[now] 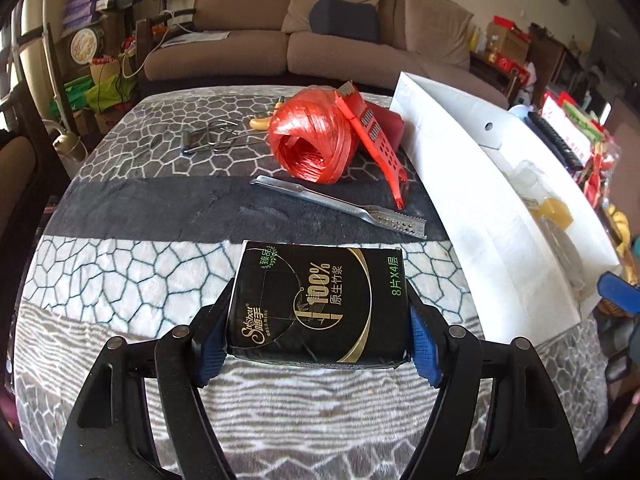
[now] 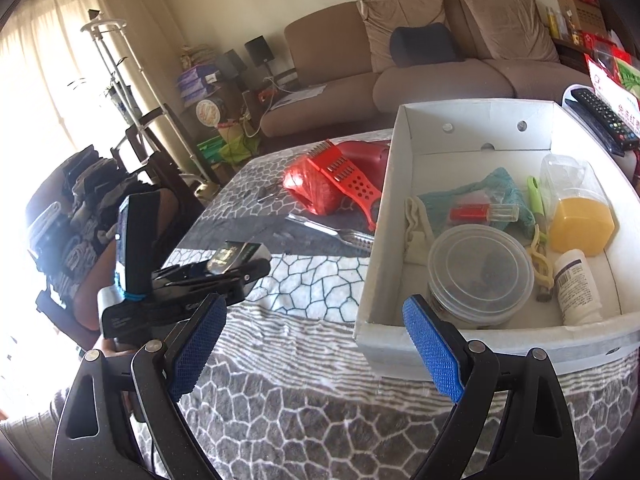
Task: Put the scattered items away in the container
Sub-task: 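Grasp the black tissue pack with the left tool, then grasp the red grater with the right tool while the left holds the tissue pack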
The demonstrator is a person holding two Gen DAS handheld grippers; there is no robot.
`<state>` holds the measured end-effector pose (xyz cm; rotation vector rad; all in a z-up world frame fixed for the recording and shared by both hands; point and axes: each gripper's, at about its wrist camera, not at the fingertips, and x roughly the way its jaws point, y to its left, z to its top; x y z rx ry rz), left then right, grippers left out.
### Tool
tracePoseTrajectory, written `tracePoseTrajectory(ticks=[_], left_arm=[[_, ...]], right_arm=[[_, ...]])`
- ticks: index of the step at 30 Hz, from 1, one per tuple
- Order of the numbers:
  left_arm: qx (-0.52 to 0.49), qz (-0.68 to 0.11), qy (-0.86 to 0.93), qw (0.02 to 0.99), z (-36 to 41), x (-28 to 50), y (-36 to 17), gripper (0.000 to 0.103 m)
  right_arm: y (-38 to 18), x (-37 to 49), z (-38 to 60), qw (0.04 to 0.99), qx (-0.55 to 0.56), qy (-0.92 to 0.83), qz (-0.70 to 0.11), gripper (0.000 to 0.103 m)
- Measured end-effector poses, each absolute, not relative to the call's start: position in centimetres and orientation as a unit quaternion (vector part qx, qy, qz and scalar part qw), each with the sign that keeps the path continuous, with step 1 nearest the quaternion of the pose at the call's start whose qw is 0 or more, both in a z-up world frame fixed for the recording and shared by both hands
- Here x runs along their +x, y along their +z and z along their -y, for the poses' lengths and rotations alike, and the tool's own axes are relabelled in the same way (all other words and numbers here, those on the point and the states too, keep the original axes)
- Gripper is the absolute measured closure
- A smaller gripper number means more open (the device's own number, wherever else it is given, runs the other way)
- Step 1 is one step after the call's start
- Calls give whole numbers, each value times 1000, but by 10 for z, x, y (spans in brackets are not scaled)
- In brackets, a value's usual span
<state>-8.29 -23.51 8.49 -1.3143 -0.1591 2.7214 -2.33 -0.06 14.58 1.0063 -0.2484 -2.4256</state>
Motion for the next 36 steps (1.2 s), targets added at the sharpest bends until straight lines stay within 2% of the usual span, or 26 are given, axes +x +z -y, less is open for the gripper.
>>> tracePoseTrajectory(ticks=[5,8,14,18,25,29,31,32,36], left_arm=[[-430,83,897,54,254,-62,90,31],[-433,102,894,57,261,-61,85,31],[-432,134,889,67,276,-69,79,31],[-428,150,888,74,287,-79,90,31],[-427,139,889,91,289,-85,104,31],[-432,170,879,108,292,-88,102,31],[-432,167,879,110,289,-88,103,31],[-432,164,880,112,287,-88,104,31],[-430,164,880,122,283,-85,107,31]], right_arm=[[154,-36,9,245,362,-896,82,11],[167,-65,26,244,364,-898,46,11],[179,-134,81,247,364,-890,-118,11],[165,-183,112,252,391,-868,-175,11],[128,-246,142,262,439,-835,-206,11],[119,-278,149,265,451,-830,-193,18],[114,-292,152,264,461,-827,-183,28],[110,-298,153,267,465,-824,-183,40],[114,-309,153,316,469,-799,-202,41]])
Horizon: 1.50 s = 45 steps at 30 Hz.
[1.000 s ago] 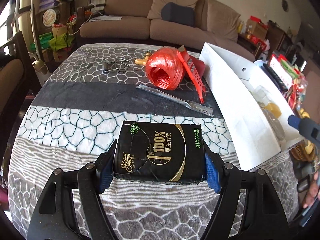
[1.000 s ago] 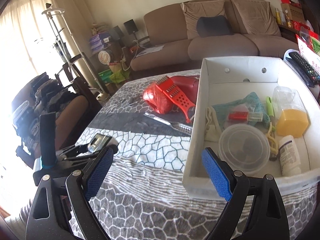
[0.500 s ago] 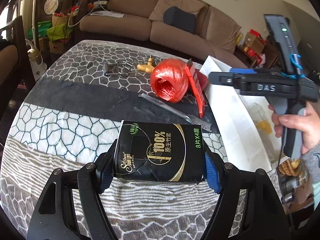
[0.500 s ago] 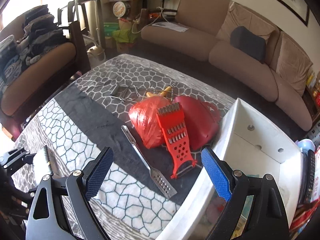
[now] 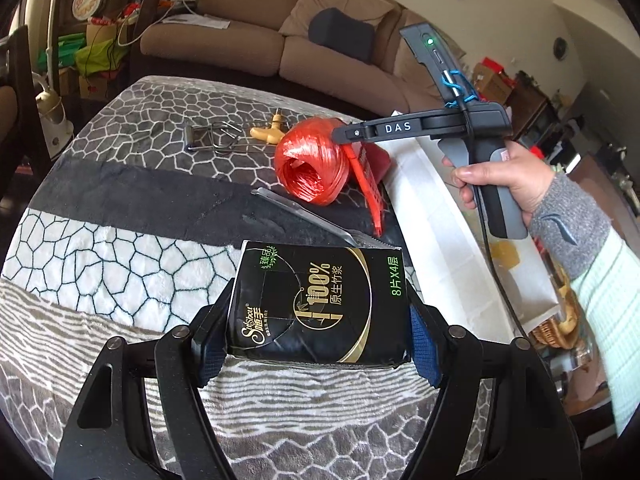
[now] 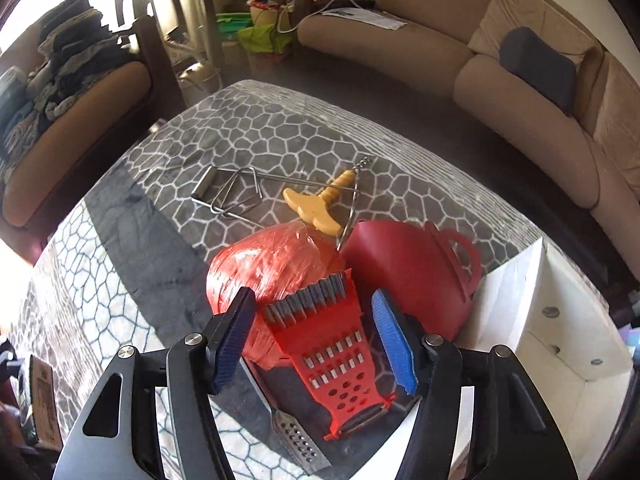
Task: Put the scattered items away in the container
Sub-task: 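Grasp the red grater with the right tool while the left holds the tissue pack, then lower the tissue pack and grater into the white box and open both tools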
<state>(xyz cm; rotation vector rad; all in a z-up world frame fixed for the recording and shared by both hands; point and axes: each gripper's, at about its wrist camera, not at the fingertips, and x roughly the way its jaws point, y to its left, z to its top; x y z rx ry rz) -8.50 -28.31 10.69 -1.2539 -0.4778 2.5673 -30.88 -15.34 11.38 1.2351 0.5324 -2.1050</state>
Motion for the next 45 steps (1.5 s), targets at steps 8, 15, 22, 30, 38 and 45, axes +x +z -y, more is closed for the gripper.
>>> tracePoseTrajectory(ticks=[8,15,22,30,38,45], left_arm=[[-435,161,877,128,279,-85,105,31],[-438,159,876,125,275,-86,102,31],[-432,161,878,129,273,-86,105,31],[-402,155,886,173,255,-75,117,31],[-402,122,880,221,173,-85,152,31],[-410,59,877,245,76,-122,186,31]], right_arm=[[89,-303,150,367,508,-732,-268,37],[75,-298,145,361,502,-729,-294,55],[118,-276,130,381,451,-774,-230,55],[215,-224,50,388,380,-835,-90,56],[229,-171,-89,296,428,-854,9,56],[179,-153,-174,232,490,-835,91,56]])
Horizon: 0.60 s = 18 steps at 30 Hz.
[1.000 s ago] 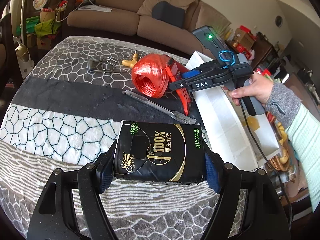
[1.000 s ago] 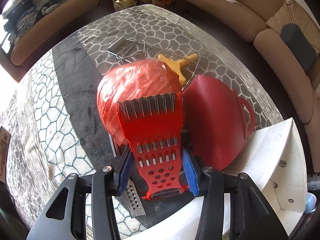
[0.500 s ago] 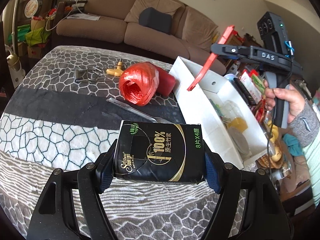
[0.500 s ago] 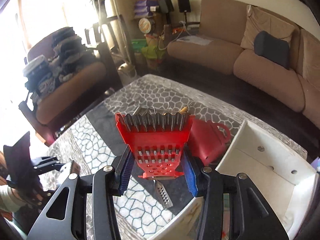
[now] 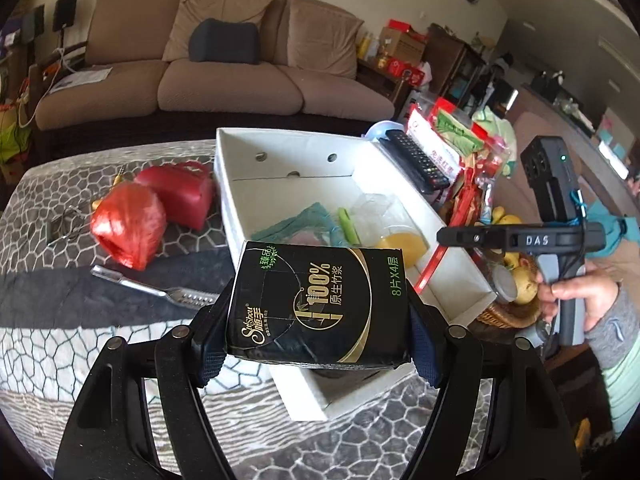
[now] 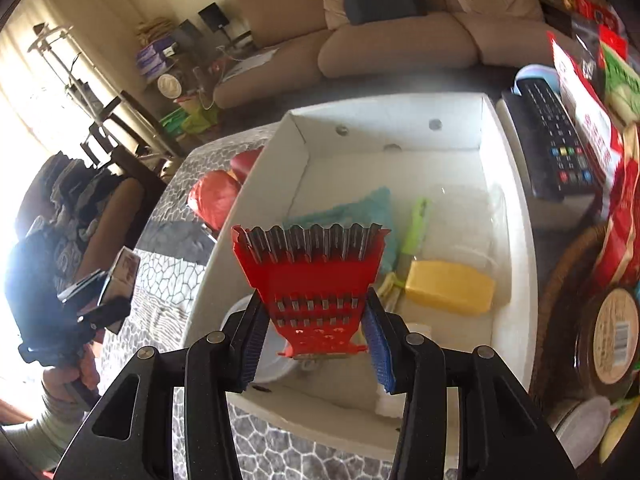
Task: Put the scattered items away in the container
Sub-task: 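Lower the tissue pack and grater into the white box and open both tools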
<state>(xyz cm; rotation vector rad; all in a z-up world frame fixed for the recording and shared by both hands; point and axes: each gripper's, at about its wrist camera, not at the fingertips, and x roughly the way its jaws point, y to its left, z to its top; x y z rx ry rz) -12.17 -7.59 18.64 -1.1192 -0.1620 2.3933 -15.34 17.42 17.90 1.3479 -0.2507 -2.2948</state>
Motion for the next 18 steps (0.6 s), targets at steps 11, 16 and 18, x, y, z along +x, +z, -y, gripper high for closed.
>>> tracePoseTrajectory(ticks=[11,16,18], left_arm=[[-485,-12,852,196,-9,-203,136,31],[-512,-26,844,160,-21,-231,110,31],[-520,-35,842,137,-22,-237,98,31]], right_arm=[[110,-181,-161,199,579,-788,64,55],[122,-160,-179,177,517,-834,77,36],[129,-149,-189,173,490,-848,103,30]])
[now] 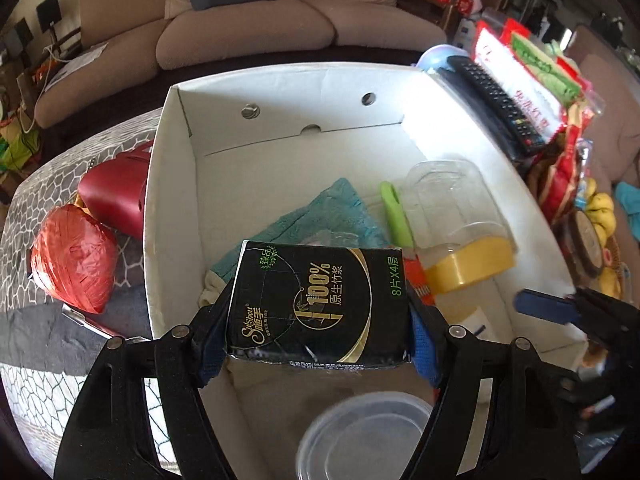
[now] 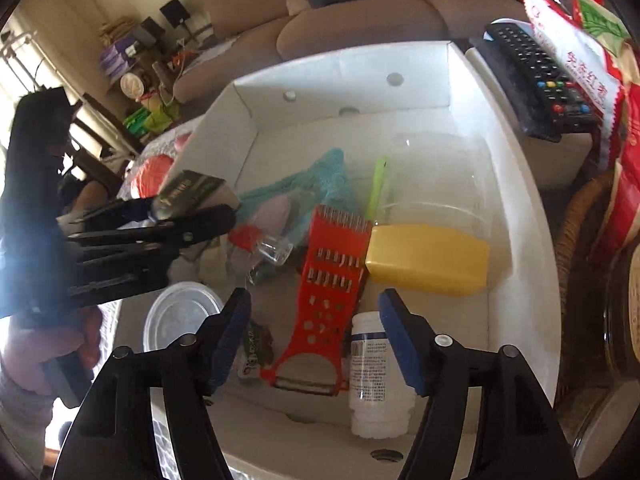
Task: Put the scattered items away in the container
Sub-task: 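Lower the tissue pack and grater into the white box and open both tools, then move both tools back toward the red twine ball and red case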
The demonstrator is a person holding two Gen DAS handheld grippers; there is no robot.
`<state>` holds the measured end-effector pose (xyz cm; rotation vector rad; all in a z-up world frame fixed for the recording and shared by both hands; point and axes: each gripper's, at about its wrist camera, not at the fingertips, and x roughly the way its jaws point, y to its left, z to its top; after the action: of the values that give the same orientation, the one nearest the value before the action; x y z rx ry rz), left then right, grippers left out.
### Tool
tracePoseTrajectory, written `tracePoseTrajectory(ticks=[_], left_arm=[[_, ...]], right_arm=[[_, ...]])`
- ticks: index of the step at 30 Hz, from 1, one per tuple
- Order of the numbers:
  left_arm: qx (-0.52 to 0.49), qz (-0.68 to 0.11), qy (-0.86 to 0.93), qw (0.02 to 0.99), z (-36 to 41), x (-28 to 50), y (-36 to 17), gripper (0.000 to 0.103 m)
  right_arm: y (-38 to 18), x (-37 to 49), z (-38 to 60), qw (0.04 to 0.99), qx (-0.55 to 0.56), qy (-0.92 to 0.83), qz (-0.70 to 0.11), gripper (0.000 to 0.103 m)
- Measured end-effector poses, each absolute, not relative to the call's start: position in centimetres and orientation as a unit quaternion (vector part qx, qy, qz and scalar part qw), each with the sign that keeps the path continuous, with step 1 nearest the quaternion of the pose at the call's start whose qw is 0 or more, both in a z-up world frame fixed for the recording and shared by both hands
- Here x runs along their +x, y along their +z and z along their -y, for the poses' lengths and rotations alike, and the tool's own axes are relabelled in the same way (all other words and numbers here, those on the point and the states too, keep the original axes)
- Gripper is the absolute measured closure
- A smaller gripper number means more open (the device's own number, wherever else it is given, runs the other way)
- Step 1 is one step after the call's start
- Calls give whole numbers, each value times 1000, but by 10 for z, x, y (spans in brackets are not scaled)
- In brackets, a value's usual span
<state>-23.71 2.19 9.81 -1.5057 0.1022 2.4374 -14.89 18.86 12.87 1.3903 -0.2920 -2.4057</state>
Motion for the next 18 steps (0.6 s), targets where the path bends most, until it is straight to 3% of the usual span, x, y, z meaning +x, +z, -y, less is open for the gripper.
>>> tracePoseTrajectory(ticks=[4,6,8,14,18], left_arm=[[-540,-41,832,123,-23,-234,80,30],[-540,-46,832,123,-23,-226,82,17],[-537,-40,834,122,-19,-218,89,11],[-503,-14,853,135,10,-192,135,9],[-464,-15,878,121,51,-162,158,1]], right_arm=[[131,-133,-190,182,471,-854,123,28],[131,-129,-186,186,473,-853,116,28],[133,-125,-183,189,474,-853,113,28],[140,-120,-178,188,463,-858,119,28],[147,-108,-167,193,458,-861,108,24]])
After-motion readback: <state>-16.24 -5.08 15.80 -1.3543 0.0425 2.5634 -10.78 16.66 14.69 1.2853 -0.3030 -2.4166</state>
